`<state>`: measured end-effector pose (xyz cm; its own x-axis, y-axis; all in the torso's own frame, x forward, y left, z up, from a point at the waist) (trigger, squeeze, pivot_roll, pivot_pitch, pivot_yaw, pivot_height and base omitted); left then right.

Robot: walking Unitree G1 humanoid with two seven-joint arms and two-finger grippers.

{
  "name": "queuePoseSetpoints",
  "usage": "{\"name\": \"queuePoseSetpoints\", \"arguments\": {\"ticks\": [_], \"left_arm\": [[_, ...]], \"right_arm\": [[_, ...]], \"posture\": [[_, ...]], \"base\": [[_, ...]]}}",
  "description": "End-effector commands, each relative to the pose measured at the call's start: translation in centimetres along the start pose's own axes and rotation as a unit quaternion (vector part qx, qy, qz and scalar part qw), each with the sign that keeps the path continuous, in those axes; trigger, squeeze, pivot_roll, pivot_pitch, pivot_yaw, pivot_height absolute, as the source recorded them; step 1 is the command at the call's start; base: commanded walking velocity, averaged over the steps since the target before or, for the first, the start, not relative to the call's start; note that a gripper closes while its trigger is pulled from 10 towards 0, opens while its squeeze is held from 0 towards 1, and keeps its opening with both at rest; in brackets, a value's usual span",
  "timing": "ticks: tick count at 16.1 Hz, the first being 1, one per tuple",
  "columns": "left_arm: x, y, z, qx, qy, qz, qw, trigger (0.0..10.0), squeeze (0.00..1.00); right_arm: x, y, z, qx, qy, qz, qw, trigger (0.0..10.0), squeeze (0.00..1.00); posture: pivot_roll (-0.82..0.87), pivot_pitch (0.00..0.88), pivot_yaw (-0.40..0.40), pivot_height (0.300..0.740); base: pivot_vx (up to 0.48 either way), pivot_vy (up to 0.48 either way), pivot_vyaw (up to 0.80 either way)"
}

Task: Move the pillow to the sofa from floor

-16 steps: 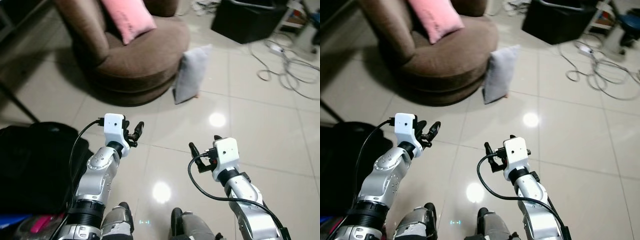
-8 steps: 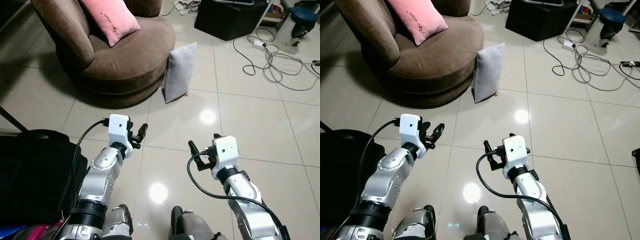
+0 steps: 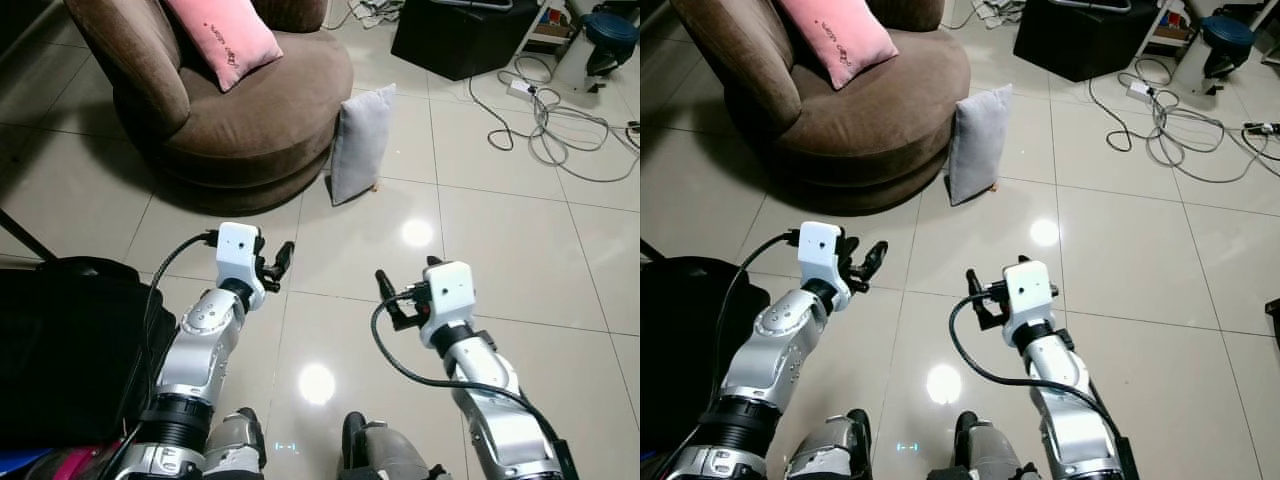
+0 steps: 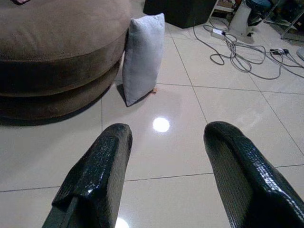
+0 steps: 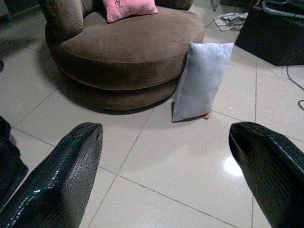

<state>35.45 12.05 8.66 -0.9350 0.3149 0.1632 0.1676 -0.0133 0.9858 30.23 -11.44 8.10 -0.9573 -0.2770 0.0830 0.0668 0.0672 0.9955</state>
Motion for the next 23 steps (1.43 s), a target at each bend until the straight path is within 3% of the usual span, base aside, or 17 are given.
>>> {"name": "queuePoseSetpoints", "arguments": {"ticks": [1, 12, 14, 21, 23], "left_arm": [[0.0, -0.1, -0.5, -0.005, -0.004, 0.002, 1.000, 10.0, 0.00], [-0.3, -0.1, 0.1, -0.022, 0.018, 0.003, 1.000, 10.0, 0.00], [-0.2, -0.2, 0.7, -0.034, 0.043, 0.003, 0.999, 10.0, 0.00], [-0.4, -0.8, 0.6, -0.028, 0.041, 0.019, 0.999, 10.0, 0.00], [-0.5, -0.7, 0.7, -0.054, 0.044, 0.020, 0.997, 10.0, 0.00]], "right_arm": [[0.1, -0.4, 0.0, 0.005, -0.003, 0.006, 1.000, 10.0, 0.00], [-0.5, -0.5, 1.0, 0.003, 0.012, 0.004, 1.000, 10.0, 0.00], [-0.5, -0.6, 1.1, 0.002, 0.016, 0.006, 1.000, 10.0, 0.00], [-0.5, -0.7, 1.0, 0.005, 0.017, 0.009, 1.000, 10.0, 0.00], [-0.6, -0.7, 1.1, 0.009, 0.020, 0.008, 1.000, 10.0, 0.00]], "posture": [[0.09, 0.210, -0.065, 0.740], [0.10, 0.191, -0.062, 0.740], [0.10, 0.193, -0.063, 0.740], [0.09, 0.211, -0.063, 0.740], [0.09, 0.213, -0.061, 0.740]], "base": [[0.000, 0.000, 0.00], [0.000, -0.416, 0.00], [0.322, -0.328, 0.00], [0.000, 0.000, 0.00], [0.000, 0.000, 0.00]]}}
Point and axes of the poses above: a point about 5 cm out from each wrist's last joint towards the gripper, its own x axis pointing back from the gripper into the wrist, its own y axis along the axis of the wrist's last joint, z = x × y, the point moved 4 cm from there along -x, pointing out of the wrist towards the gripper, and after that the axes turned 2 degrees about -x, right-handed, at the moved point
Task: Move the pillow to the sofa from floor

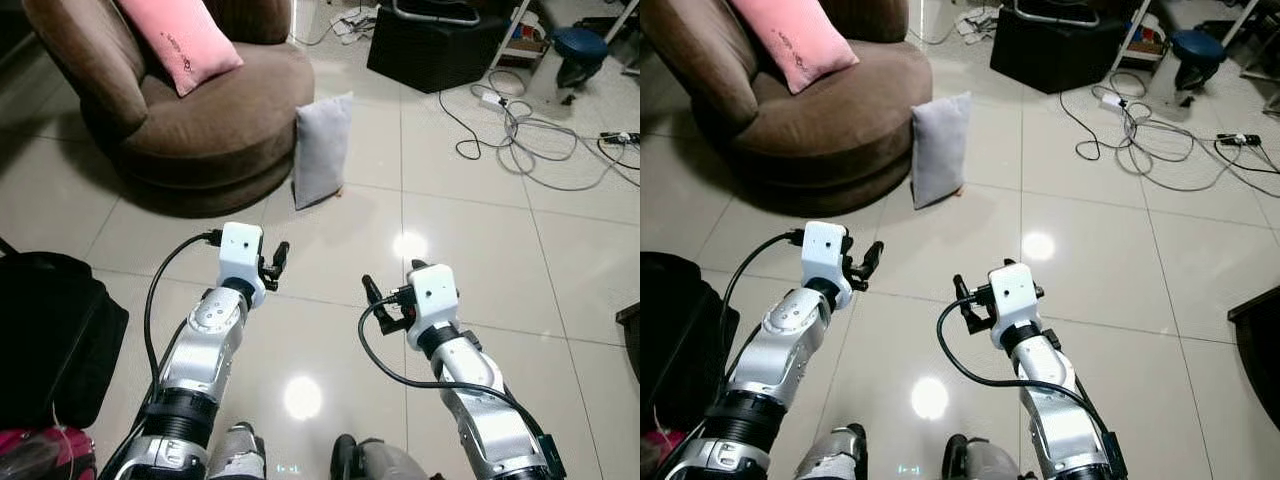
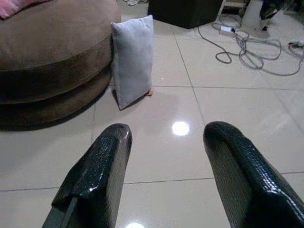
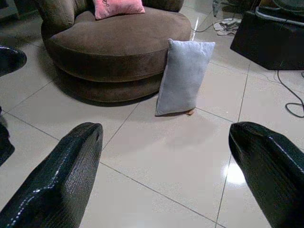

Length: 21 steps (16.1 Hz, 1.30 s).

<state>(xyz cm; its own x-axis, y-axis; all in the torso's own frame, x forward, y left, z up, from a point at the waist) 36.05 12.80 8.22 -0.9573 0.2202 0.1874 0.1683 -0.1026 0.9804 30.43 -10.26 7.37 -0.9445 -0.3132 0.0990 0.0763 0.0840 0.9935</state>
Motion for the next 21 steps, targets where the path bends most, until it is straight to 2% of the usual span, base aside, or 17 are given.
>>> {"name": "queuePoseSetpoints", "arguments": {"ticks": [1, 10, 14, 16, 21], "left_arm": [[-0.1, -0.4, -0.3, -0.013, -0.002, 0.008, 1.000, 10.0, 0.00], [-0.2, -0.7, -0.7, -0.028, -0.008, 0.017, 0.999, 10.0, 0.00], [-0.2, -1.3, -0.9, -0.042, -0.012, 0.035, 0.998, 10.0, 0.00], [-0.3, -1.2, -1.1, -0.035, -0.016, 0.032, 0.999, 10.0, 0.00], [-0.2, -1.6, -1.0, -0.045, -0.011, 0.043, 0.998, 10.0, 0.00]], "right_arm": [[0.0, 0.0, 0.0, 0.003, 0.002, 0.000, 1.000, 10.0, 0.00], [-0.1, 0.0, 0.3, 0.008, 0.008, -0.006, 1.000, 10.0, 0.00], [-0.1, 0.0, 0.4, 0.010, 0.011, -0.007, 1.000, 10.0, 0.00], [-0.1, 0.0, 0.4, 0.010, 0.010, -0.008, 1.000, 10.0, 0.00], [0.0, 0.1, 0.5, 0.012, 0.012, -0.009, 1.000, 10.0, 0.00]], "posture": [[0.09, 0.213, -0.060, 0.740], [0.09, 0.187, -0.062, 0.740], [0.08, 0.182, -0.063, 0.740], [0.08, 0.183, -0.063, 0.740], [0.08, 0.190, -0.057, 0.740]], "base": [[0.341, -0.334, 0.00], [0.347, -0.326, 0.00], [0.428, 0.000, 0.00], [0.429, 0.000, 0.00], [0.437, 0.000, 0.00]]}}
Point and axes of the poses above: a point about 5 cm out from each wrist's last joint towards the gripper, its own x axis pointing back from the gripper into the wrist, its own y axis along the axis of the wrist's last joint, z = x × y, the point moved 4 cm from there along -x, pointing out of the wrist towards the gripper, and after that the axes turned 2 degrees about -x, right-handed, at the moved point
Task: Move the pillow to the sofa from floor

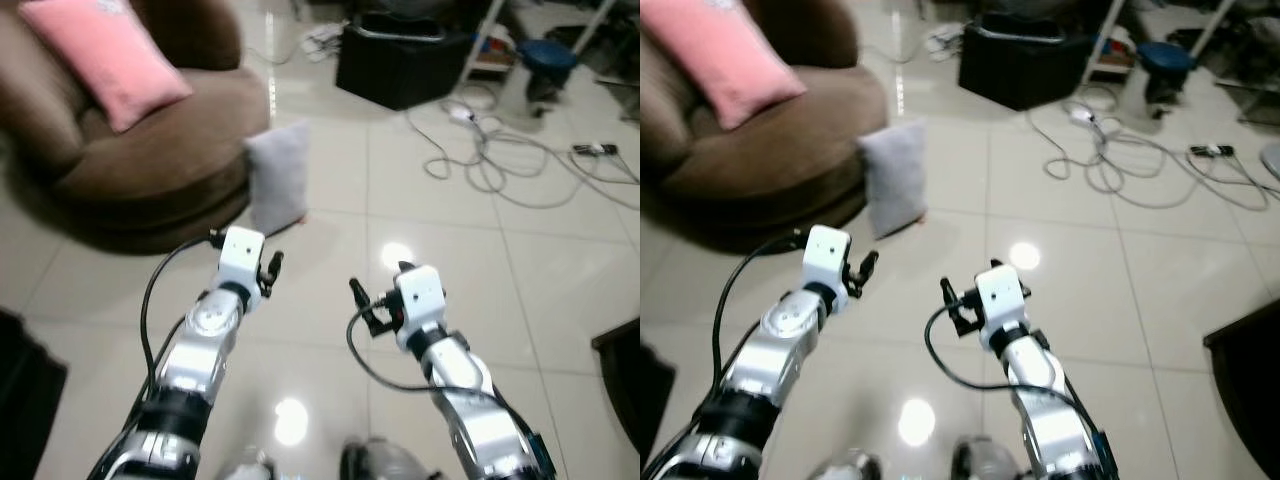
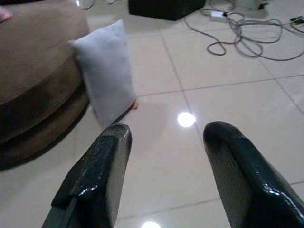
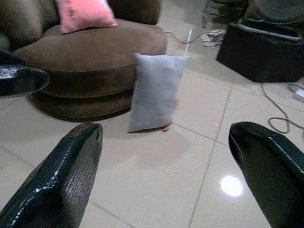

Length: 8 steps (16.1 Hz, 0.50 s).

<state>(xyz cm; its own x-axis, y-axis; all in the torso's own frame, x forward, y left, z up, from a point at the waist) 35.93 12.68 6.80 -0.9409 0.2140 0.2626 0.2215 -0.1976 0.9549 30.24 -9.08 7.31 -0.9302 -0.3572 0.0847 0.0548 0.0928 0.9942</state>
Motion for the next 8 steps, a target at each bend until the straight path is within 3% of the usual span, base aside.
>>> {"name": "queuePoseSetpoints", "arguments": {"ticks": [1, 8], "left_arm": [[0.00, -0.15, -0.80, -0.004, -0.010, 0.003, 1.000, 10.0, 0.00], [-0.06, -0.15, -0.99, -0.016, -0.013, 0.006, 1.000, 10.0, 0.00]], "right_arm": [[0.23, 0.04, -0.64, 0.004, -0.011, -0.001, 1.000, 10.0, 0.00], [0.13, 0.36, -0.65, 0.014, -0.009, -0.007, 1.000, 10.0, 0.00]], "posture": [[0.08, 0.193, -0.057, 0.740], [0.08, 0.207, -0.056, 0.740]], "base": [[0.435, 0.000, 0.00], [0.436, 0.000, 0.00]]}}
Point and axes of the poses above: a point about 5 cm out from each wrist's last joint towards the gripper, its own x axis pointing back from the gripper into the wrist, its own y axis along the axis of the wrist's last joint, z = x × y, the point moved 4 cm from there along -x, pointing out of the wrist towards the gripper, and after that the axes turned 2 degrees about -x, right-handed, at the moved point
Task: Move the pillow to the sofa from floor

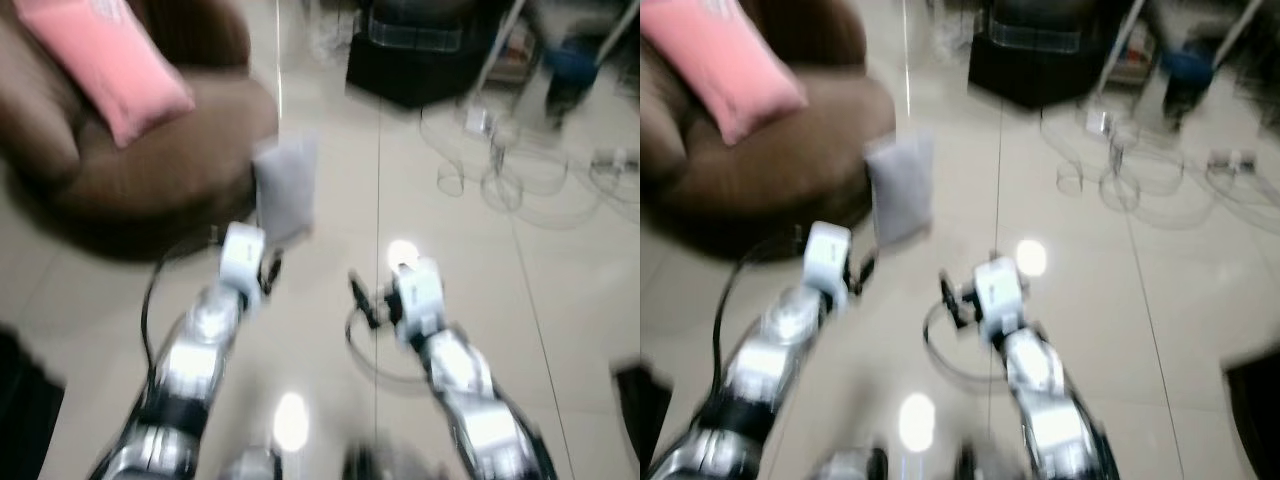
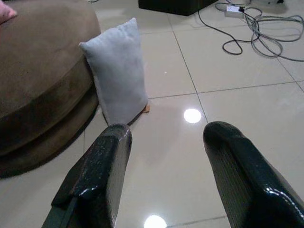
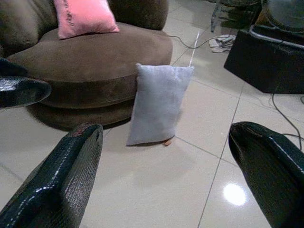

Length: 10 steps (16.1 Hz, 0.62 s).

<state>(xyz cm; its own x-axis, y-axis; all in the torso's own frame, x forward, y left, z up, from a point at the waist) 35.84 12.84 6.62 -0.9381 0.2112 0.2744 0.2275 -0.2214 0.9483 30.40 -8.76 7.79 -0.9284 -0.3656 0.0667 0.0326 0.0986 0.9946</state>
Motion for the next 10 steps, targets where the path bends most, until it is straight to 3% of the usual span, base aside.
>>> {"name": "queuePoseSetpoints", "arguments": {"ticks": [1, 7, 10], "left_arm": [[-0.16, 0.07, -1.05, -0.007, -0.012, 0.000, 1.000, 10.0, 0.00], [-0.28, 0.93, -1.61, 0.017, -0.028, -0.022, 0.999, 10.0, 0.00], [-0.29, 0.80, -1.48, -0.019, -0.032, -0.026, 0.999, 10.0, 0.00]], "right_arm": [[0.33, -0.15, -0.81, 0.008, -0.012, 0.003, 1.000, 10.0, 0.00], [0.23, 0.10, -0.70, 0.018, -0.010, -0.002, 1.000, 10.0, 0.00], [0.10, 0.04, -0.76, 0.020, -0.011, -0.002, 1.000, 10.0, 0.00]], "posture": [[0.08, 0.209, -0.056, 0.740], [0.07, 0.210, -0.053, 0.740], [0.08, 0.194, -0.050, 0.740]], "base": [[0.439, 0.000, 0.00], [0.399, -0.262, 0.00], [0.405, -0.252, 0.00]]}}
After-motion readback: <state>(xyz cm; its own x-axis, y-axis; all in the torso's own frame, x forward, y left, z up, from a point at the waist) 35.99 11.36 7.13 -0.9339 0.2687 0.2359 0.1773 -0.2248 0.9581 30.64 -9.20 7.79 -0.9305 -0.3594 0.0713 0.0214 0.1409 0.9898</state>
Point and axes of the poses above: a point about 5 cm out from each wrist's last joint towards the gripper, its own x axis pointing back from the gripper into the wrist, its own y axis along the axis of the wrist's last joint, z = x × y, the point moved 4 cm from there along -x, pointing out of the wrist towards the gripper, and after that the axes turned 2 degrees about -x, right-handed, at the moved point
